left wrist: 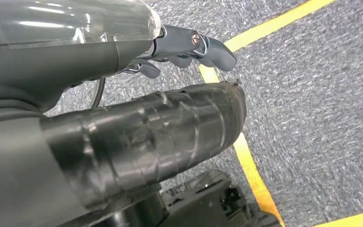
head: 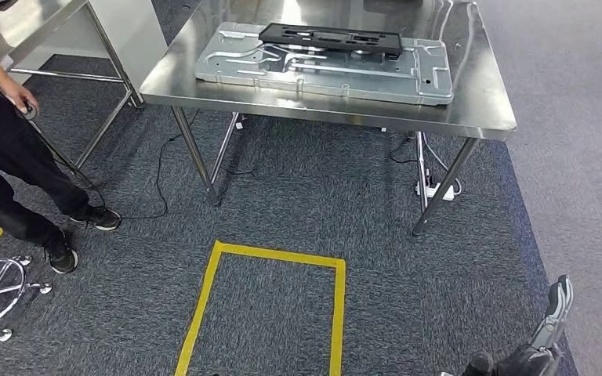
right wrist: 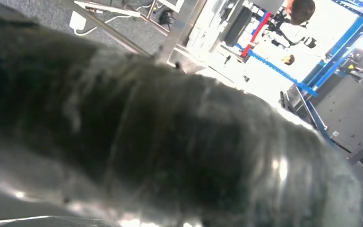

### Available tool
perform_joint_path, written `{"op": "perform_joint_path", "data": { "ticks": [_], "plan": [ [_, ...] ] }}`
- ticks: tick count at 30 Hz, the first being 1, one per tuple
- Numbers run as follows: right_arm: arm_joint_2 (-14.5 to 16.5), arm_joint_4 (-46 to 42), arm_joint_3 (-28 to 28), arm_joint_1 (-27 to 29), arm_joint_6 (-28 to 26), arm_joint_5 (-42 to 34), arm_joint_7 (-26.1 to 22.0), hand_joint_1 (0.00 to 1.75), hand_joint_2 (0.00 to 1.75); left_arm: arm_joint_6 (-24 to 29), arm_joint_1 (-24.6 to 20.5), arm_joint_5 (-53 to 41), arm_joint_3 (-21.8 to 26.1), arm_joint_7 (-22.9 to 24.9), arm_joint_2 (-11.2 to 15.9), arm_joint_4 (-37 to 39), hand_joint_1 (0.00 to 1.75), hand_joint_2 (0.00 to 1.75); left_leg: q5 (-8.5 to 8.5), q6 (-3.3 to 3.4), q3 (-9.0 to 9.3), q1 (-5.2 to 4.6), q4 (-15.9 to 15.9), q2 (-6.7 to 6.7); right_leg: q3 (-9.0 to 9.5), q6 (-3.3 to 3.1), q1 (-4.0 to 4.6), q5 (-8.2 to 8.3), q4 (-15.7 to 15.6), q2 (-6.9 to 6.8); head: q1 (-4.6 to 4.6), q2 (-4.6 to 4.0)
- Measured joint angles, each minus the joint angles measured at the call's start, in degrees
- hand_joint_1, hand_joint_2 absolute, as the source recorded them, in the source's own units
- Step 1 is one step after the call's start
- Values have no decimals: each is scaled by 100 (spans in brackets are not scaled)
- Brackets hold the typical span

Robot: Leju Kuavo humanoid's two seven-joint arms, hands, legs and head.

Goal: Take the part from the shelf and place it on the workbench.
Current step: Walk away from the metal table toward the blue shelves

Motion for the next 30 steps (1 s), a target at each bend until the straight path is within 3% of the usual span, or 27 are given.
{"op": "perform_joint_path", "data": {
  "ticks": [2,4,6,7,8,9,11,13,16,18,21,22,23,24,27,28,30],
  "plan": [
    [1,1,-1,19,0,-31,0,0,0,9,12,3,4,-14,-6,0,0,0,74,83,-37,19,-48,16,-43,63,-9,-31,65,8,2,0],
    [1,8,-1,54,0,-84,1,0,0,17,16,11,7,-24,-12,0,0,0,168,167,-97,35,-84,38,-235,107,-19,-368,511,31,5,0],
    [1,35,-1,85,0,-121,2,0,0,19,15,25,9,-28,-16,0,0,0,221,202,-196,15,-56,49,-522,139,-30,-805,1258,45,5,0],
    [1,54,-1,96,0,-128,2,0,0,19,19,29,10,-28,-19,0,0,0,238,204,-240,8,-34,56,-599,151,-36,-908,1516,46,5,0],
    [1,75,-3,107,0,-132,2,0,0,20,23,33,11,-28,-20,0,0,0,249,202,-276,4,-7,62,-577,157,-40,-902,1581,47,5,0],
    [1,95,-4,115,0,-136,2,0,0,20,24,33,13,-28,-22,0,0,0,254,199,-304,2,25,70,-446,157,-43,-796,1423,44,5,0],
    [-1,135,-13,121,0,-156,7,0,0,21,25,33,14,-28,-29,0,0,0,244,178,-344,-3,99,85,17,132,-39,-488,685,-1,6,0],
    [-1,183,-36,120,14,-200,37,0,0,22,25,34,14,-26,-37,0,0,0,225,130,-398,-28,180,106,292,84,-12,-363,144,-53,3,0],
    [1,311,-130,127,132,-366,101,0,0,27,20,41,17,-20,-39,0,0,0,214,50,-447,-38,220,156,283,-2,-1,-351,40,-19,-1,0],
    [12,448,-269,110,314,-527,114,0,0,31,17,47,20,-20,-42,0,0,0,65,-8,-517,-21,389,117,277,-73,-22,-309,1,8,-1,0],
    [109,719,-578,53,649,-692,72,0,0,32,23,50,35,-17,-46,0,0,0,-476,-74,-952,20,1378,19,229,-128,-29,-271,-8,42,-2,0],
    [152,824,-693,25,746,-710,57,0,0,32,31,49,40,-14,-46,0,0,0,-578,-87,-1092,32,1689,12,212,-130,-27,-265,-1,62,-1,0],
    [192,940,-816,-10,841,-716,49,0,0,32,39,48,45,-11,-45,0,0,0,-571,-93,-1149,41,1823,11,201,-129,-27,-261,8,87,-2,0],
    [232,1068,-954,-54,942,-708,56,0,0,32,47,45,48,-8,-45,0,0,0,-443,-95,-1091,49,1718,8,196,-125,-29,-259,20,119,-2,0],
    [351,1549,-1462,-280,1244,-597,110,0,0,32,56,34,54,-3,-44,0,0,0,101,-67,-582,72,649,-134,184,-89,-29,-251,56,223,-1,0],
    [378,1759,-1651,-380,1316,-541,127,0,0,32,55,33,56,-3,-47,0,0,0,168,-56,-478,74,410,-202,160,-56,-27,-237,66,254,-1,0],
    [398,2233,-2018,-575,1356,-398,123,0,0,32,47,32,63,-2,-54,0,0,0,173,-31,-447,60,274,-275,102,27,-29,-192,68,312,-1,0]
  ]
}}
